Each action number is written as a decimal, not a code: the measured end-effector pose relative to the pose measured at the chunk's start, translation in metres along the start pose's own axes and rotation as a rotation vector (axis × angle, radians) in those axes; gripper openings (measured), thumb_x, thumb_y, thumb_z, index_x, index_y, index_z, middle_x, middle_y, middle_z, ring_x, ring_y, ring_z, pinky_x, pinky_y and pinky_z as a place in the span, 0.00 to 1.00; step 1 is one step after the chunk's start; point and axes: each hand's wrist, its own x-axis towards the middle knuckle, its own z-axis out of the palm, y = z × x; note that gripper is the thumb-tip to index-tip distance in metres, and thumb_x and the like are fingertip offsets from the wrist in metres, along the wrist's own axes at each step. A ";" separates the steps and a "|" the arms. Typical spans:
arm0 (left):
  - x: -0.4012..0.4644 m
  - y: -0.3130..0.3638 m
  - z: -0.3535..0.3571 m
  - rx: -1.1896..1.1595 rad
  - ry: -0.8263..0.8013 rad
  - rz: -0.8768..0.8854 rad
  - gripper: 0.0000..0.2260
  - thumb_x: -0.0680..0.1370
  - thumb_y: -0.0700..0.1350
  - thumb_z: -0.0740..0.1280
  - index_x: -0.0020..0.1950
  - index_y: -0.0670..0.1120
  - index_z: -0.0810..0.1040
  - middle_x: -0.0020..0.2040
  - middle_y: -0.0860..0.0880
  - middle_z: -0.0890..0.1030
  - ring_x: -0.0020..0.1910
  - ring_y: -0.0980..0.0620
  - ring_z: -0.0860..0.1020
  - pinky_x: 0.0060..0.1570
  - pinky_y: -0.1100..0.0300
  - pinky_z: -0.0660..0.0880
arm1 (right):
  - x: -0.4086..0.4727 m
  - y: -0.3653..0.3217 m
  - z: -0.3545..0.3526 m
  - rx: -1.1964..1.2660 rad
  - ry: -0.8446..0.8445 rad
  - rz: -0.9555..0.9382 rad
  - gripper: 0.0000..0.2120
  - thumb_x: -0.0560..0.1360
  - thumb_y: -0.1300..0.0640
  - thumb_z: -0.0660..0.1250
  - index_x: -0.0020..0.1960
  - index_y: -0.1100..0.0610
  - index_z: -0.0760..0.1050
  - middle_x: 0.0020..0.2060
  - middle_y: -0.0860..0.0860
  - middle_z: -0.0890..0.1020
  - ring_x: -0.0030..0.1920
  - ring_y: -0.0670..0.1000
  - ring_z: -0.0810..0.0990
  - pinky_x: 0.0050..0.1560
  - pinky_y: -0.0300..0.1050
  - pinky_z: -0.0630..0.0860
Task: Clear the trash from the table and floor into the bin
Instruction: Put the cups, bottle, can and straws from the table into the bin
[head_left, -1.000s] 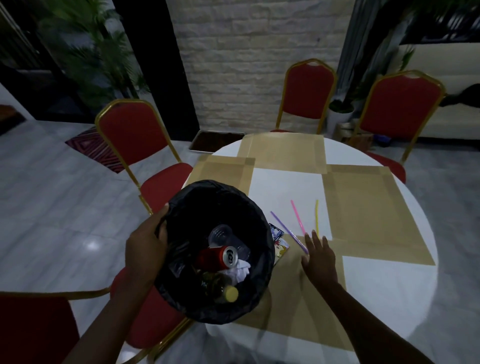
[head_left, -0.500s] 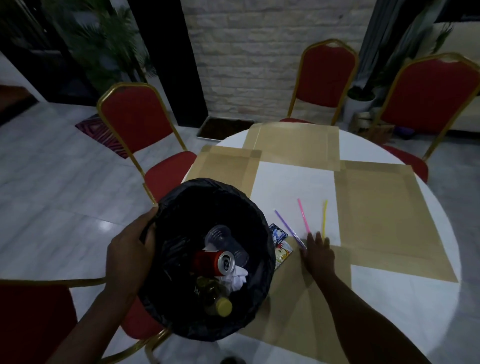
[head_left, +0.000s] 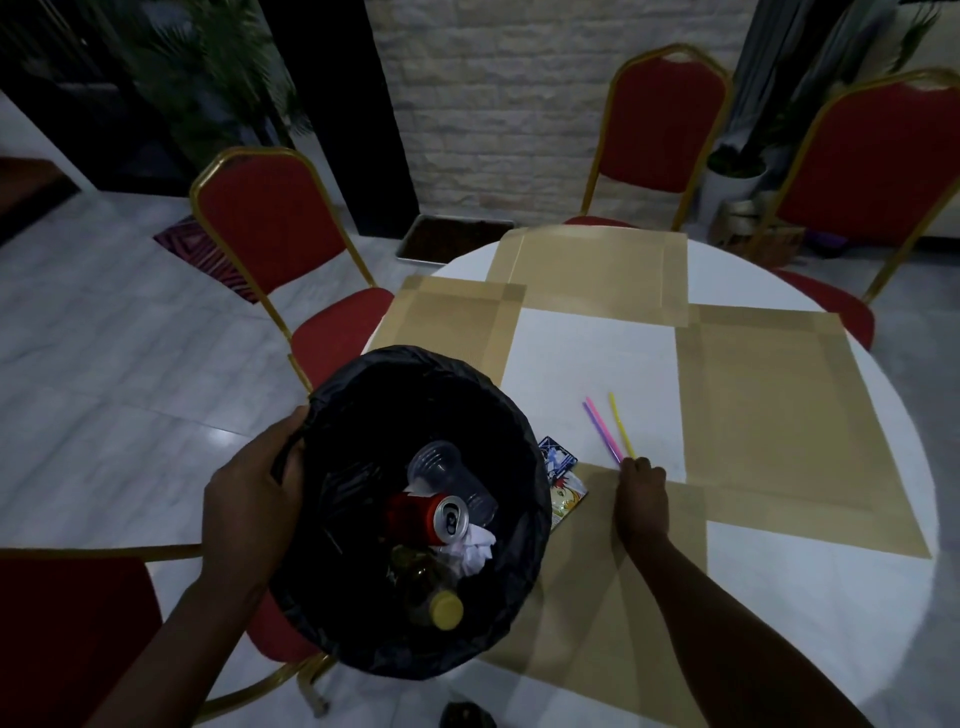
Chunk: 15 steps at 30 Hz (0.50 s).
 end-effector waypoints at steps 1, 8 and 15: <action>0.000 0.000 0.001 0.010 -0.001 -0.002 0.18 0.76 0.34 0.67 0.64 0.46 0.77 0.53 0.46 0.83 0.40 0.57 0.76 0.39 0.76 0.67 | 0.001 -0.001 0.000 -0.019 0.001 0.016 0.13 0.66 0.76 0.66 0.49 0.67 0.74 0.42 0.64 0.74 0.41 0.65 0.72 0.30 0.55 0.72; 0.001 0.000 0.001 -0.006 0.009 0.015 0.18 0.76 0.33 0.66 0.65 0.45 0.77 0.52 0.45 0.83 0.39 0.57 0.76 0.40 0.75 0.68 | 0.010 -0.002 -0.011 0.037 -0.006 0.067 0.17 0.70 0.75 0.62 0.58 0.65 0.67 0.51 0.64 0.69 0.48 0.63 0.70 0.41 0.58 0.75; 0.002 -0.003 0.002 -0.027 0.014 0.031 0.18 0.76 0.34 0.66 0.65 0.45 0.77 0.55 0.46 0.82 0.44 0.57 0.77 0.44 0.62 0.73 | 0.014 0.002 -0.011 -0.018 -0.018 0.116 0.16 0.73 0.72 0.61 0.59 0.65 0.67 0.50 0.63 0.72 0.49 0.62 0.72 0.43 0.58 0.77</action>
